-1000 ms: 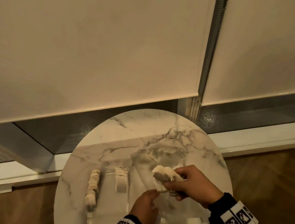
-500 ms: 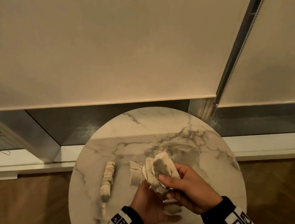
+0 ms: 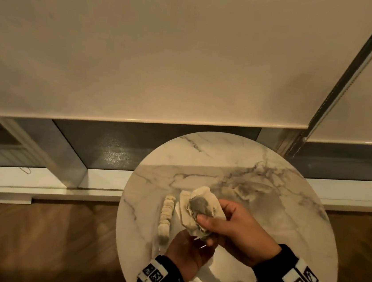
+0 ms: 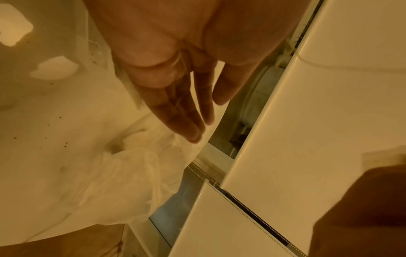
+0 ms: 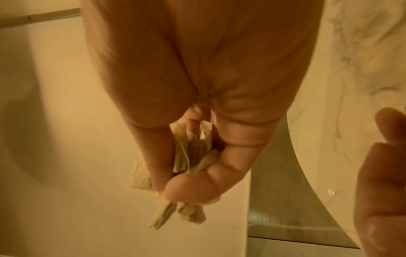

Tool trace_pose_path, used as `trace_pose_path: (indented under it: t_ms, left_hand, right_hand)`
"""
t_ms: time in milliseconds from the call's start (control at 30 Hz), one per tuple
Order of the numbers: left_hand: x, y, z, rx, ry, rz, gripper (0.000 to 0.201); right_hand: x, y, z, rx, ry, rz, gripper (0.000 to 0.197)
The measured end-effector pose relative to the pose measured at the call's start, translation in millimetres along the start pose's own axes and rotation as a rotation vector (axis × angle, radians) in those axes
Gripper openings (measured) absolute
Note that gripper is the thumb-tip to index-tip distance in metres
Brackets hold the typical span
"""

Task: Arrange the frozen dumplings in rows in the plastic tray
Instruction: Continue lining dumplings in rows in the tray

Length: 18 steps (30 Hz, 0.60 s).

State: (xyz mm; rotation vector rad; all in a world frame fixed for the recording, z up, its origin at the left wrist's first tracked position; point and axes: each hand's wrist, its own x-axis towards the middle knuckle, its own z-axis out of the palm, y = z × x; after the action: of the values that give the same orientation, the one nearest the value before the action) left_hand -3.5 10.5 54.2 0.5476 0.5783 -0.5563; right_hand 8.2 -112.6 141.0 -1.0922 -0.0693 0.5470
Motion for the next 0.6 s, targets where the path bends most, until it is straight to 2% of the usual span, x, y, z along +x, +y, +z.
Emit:
trace_pose_path:
  t_ms: [33,100,233,300,400,500,600]
  left_hand:
    - [-1,5,-5,-0.024,0.024,0.008,0.015]
    - [4,15,-19,-0.026,0.099,0.011,0.021]
    - [12,33,-48,0.083,0.244,-0.02,0.013]
    - [13,40,-60,0.163,0.267,-0.044,0.008]
    - [15,48,-75,0.39,0.3,-0.067,0.01]
    - [17,56,-91,0.573,0.327,-0.006,0.008]
    - [13,64,-97,0.64,0.302,0.023,0.01]
  right_hand:
    - [5,3,4,-0.009,0.015,-0.002,0.016]
    - [12,9,10,-0.039,0.057,-0.006,0.019]
    - [19,25,10,-0.139,0.164,0.014,0.024]
    - [21,35,9,-0.147,0.2,0.03,0.027]
    - [25,48,8,-0.161,0.246,0.041,0.023]
    - [29,58,3,-0.194,0.28,0.062,0.022]
    - [32,72,-3,-0.202,0.327,0.096,0.019]
